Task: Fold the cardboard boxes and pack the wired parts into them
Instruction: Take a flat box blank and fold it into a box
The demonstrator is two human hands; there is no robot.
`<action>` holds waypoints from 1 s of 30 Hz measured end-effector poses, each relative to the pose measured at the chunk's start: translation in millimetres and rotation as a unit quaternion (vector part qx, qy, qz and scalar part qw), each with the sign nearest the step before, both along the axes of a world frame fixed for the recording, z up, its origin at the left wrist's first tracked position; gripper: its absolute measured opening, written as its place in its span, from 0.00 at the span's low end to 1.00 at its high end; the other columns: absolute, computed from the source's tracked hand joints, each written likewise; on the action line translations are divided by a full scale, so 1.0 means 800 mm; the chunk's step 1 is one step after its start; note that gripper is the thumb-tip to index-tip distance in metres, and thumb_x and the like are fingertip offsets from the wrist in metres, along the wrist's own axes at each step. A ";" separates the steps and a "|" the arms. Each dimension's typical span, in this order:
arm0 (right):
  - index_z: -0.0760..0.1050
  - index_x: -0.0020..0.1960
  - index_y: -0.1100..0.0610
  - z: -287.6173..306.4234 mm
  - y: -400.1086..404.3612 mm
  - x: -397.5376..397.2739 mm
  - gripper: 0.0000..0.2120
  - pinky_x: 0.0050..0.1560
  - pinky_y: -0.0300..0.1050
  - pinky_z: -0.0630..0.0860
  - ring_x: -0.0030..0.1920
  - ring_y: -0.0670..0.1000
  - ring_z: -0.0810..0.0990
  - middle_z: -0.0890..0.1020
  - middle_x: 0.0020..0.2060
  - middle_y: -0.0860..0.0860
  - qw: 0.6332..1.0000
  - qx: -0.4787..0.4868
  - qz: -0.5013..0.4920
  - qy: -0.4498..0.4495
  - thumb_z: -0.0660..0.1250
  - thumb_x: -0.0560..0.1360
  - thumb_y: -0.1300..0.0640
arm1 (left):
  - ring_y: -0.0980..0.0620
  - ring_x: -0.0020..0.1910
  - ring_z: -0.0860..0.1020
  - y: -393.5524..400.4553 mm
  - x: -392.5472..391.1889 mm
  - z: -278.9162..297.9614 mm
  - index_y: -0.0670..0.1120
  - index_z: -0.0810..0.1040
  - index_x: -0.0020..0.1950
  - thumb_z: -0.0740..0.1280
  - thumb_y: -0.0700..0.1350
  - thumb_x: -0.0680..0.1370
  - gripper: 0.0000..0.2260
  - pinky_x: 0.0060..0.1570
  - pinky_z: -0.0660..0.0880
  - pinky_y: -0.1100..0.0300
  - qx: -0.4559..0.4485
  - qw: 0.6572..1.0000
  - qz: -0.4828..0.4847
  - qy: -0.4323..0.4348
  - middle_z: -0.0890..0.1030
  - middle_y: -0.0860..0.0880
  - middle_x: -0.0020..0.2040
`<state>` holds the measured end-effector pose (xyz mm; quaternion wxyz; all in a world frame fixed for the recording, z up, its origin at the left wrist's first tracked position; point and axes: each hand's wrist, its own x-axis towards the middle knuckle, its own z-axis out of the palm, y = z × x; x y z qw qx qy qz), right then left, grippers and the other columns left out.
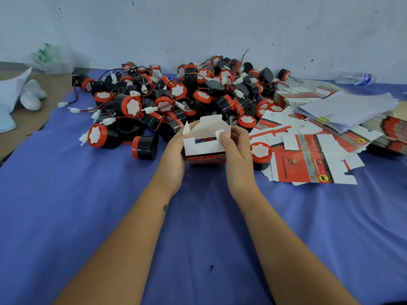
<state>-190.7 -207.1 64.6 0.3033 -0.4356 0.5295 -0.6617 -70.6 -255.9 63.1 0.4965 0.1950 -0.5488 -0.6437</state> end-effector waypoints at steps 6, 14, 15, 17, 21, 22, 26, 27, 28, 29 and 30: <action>0.69 0.54 0.34 0.000 0.006 0.005 0.05 0.45 0.26 0.72 0.52 0.33 0.76 0.78 0.50 0.31 0.992 0.004 -0.039 0.116 0.56 0.81 0.43 | 0.49 0.61 0.80 -0.002 -0.003 0.001 0.45 0.76 0.69 0.50 0.49 0.84 0.21 0.55 0.77 0.57 0.029 0.999 -0.013 0.016 0.82 0.46 0.61; 0.71 0.59 0.45 -0.008 0.001 -0.001 0.10 0.39 0.27 0.73 0.49 0.33 0.76 0.79 0.47 0.39 0.986 0.039 -0.064 0.146 0.53 0.83 0.46 | 0.52 0.67 0.75 -0.012 0.002 -0.010 0.58 0.63 0.77 0.67 0.53 0.73 0.32 0.68 0.72 0.49 0.008 0.994 0.011 -0.110 0.74 0.53 0.71; 0.72 0.60 0.47 -0.008 0.000 -0.002 0.11 0.38 0.26 0.73 0.48 0.33 0.76 0.79 0.48 0.40 0.985 0.043 -0.068 0.150 0.53 0.83 0.47 | 0.53 0.67 0.75 -0.012 0.001 -0.012 0.59 0.63 0.77 0.67 0.52 0.74 0.32 0.68 0.72 0.49 0.010 0.994 0.015 -0.109 0.73 0.54 0.72; 0.72 0.60 0.50 -0.008 -0.001 -0.004 0.12 0.37 0.28 0.73 0.47 0.35 0.77 0.80 0.48 0.41 0.984 0.050 -0.073 0.154 0.53 0.83 0.49 | 0.54 0.66 0.76 -0.012 -0.002 -0.013 0.60 0.65 0.77 0.66 0.49 0.74 0.30 0.65 0.74 0.52 0.020 0.995 0.018 -0.096 0.74 0.55 0.70; 0.72 0.58 0.52 -0.009 -0.002 -0.008 0.09 0.35 0.30 0.71 0.41 0.33 0.76 0.78 0.42 0.40 0.984 0.056 -0.078 0.153 0.55 0.83 0.51 | 0.53 0.64 0.78 -0.008 -0.009 -0.013 0.59 0.69 0.74 0.67 0.46 0.73 0.28 0.60 0.76 0.55 0.035 0.995 0.049 -0.075 0.77 0.55 0.67; 0.72 0.58 0.52 -0.009 -0.003 -0.008 0.10 0.34 0.29 0.71 0.40 0.32 0.75 0.78 0.42 0.40 0.984 0.055 -0.078 0.149 0.55 0.82 0.52 | 0.53 0.63 0.78 -0.006 -0.011 -0.011 0.59 0.70 0.73 0.67 0.46 0.73 0.28 0.60 0.76 0.54 0.032 0.995 0.058 -0.075 0.78 0.55 0.66; 0.72 0.63 0.50 -0.008 -0.002 -0.009 0.12 0.35 0.30 0.72 0.43 0.35 0.77 0.80 0.47 0.41 0.982 0.061 -0.093 0.154 0.57 0.82 0.51 | 0.50 0.60 0.80 0.000 -0.016 -0.006 0.62 0.73 0.65 0.67 0.42 0.72 0.24 0.56 0.79 0.54 -0.002 0.994 0.088 -0.057 0.80 0.51 0.62; 0.72 0.64 0.49 -0.008 -0.002 -0.009 0.13 0.36 0.31 0.72 0.43 0.36 0.77 0.81 0.49 0.42 0.981 0.063 -0.096 0.155 0.57 0.82 0.50 | 0.49 0.58 0.80 0.000 -0.016 -0.006 0.62 0.74 0.63 0.67 0.41 0.72 0.23 0.55 0.79 0.55 -0.009 0.995 0.091 -0.050 0.81 0.51 0.61; 0.72 0.64 0.48 -0.007 -0.002 -0.009 0.13 0.36 0.31 0.72 0.43 0.36 0.77 0.81 0.50 0.43 0.981 0.062 -0.096 0.154 0.57 0.82 0.50 | 0.49 0.56 0.81 -0.001 -0.015 -0.006 0.61 0.75 0.61 0.67 0.40 0.72 0.22 0.53 0.79 0.55 -0.008 0.996 0.086 -0.038 0.82 0.51 0.58; 0.72 0.64 0.48 -0.007 -0.002 -0.008 0.13 0.36 0.31 0.72 0.43 0.36 0.77 0.81 0.50 0.44 0.982 0.060 -0.093 0.154 0.57 0.82 0.51 | 0.50 0.53 0.82 -0.002 -0.014 -0.006 0.60 0.75 0.60 0.66 0.39 0.73 0.20 0.50 0.79 0.57 -0.002 0.997 0.076 -0.021 0.83 0.51 0.55; 0.72 0.64 0.48 -0.006 -0.001 -0.007 0.13 0.37 0.32 0.73 0.43 0.36 0.77 0.82 0.50 0.44 0.982 0.059 -0.091 0.155 0.57 0.82 0.52 | 0.52 0.50 0.82 -0.003 -0.013 -0.005 0.58 0.75 0.59 0.65 0.38 0.74 0.18 0.46 0.79 0.58 0.007 0.998 0.062 -0.001 0.84 0.53 0.52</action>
